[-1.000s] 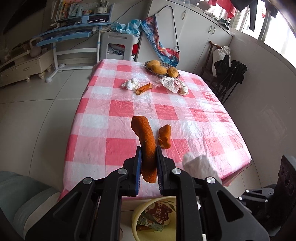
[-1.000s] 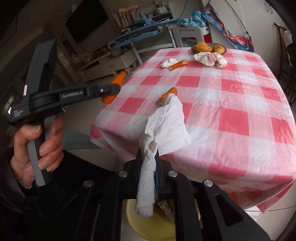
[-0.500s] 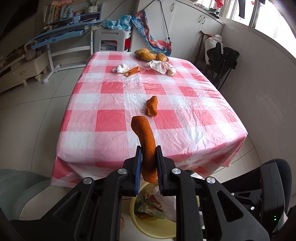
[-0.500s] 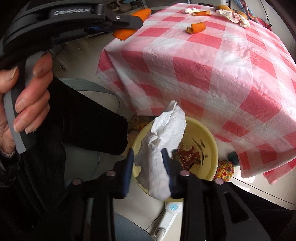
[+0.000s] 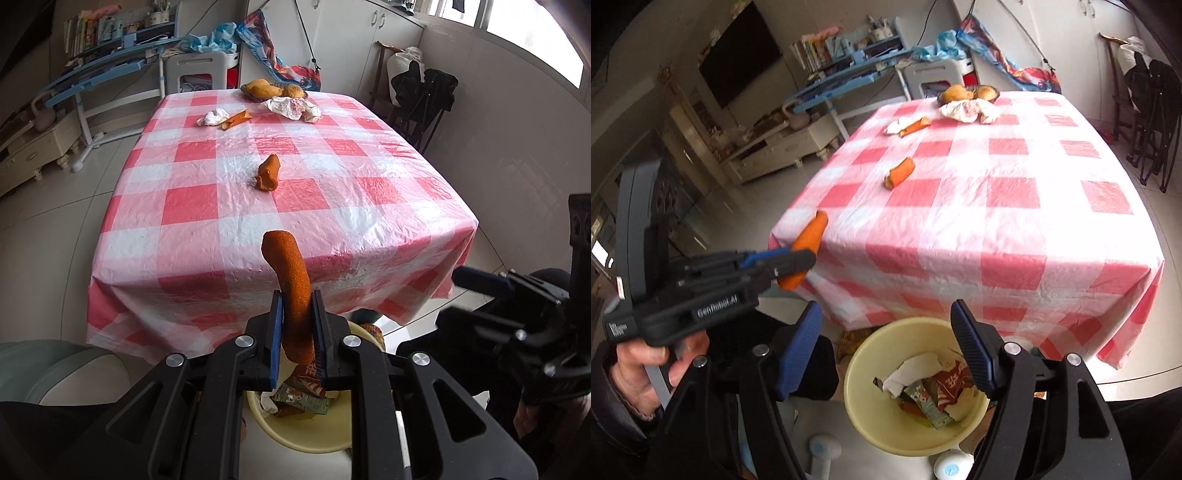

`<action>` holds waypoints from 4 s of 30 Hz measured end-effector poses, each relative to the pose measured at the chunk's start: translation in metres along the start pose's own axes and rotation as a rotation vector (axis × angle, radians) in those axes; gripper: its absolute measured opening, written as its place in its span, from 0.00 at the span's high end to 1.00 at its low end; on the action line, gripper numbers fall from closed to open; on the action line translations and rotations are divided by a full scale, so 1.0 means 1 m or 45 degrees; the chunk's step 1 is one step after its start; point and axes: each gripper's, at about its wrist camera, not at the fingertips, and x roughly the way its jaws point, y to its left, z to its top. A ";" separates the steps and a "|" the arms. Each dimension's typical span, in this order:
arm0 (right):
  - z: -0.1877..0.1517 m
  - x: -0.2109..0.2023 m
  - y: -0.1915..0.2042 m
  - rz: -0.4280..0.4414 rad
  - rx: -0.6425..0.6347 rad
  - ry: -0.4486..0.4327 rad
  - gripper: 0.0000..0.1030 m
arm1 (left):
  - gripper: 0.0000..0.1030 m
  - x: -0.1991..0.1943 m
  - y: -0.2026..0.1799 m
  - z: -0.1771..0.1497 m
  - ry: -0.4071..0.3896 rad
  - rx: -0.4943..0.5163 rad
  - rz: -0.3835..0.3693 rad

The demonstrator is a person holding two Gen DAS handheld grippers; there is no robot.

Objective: Collect trash
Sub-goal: 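Carry peel and tissue over the yellow bucket and open both grippers to drop them, then grasp the small orange peel with the left gripper while the right grasps the crumpled plastic bag, then carry peel and plastic bag to the yellow bucket and open both grippers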

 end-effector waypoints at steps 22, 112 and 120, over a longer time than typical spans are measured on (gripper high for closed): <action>0.010 -0.025 -0.018 -0.003 0.155 -0.168 0.23 | 0.64 0.026 -0.050 -0.036 0.253 0.266 -0.092; 0.069 0.070 -0.002 0.087 -0.151 0.234 0.65 | 0.86 0.058 0.032 0.128 -0.113 0.005 0.174; 0.007 0.074 0.033 0.038 -0.337 0.454 0.49 | 0.86 0.041 0.029 0.111 -0.125 0.005 0.185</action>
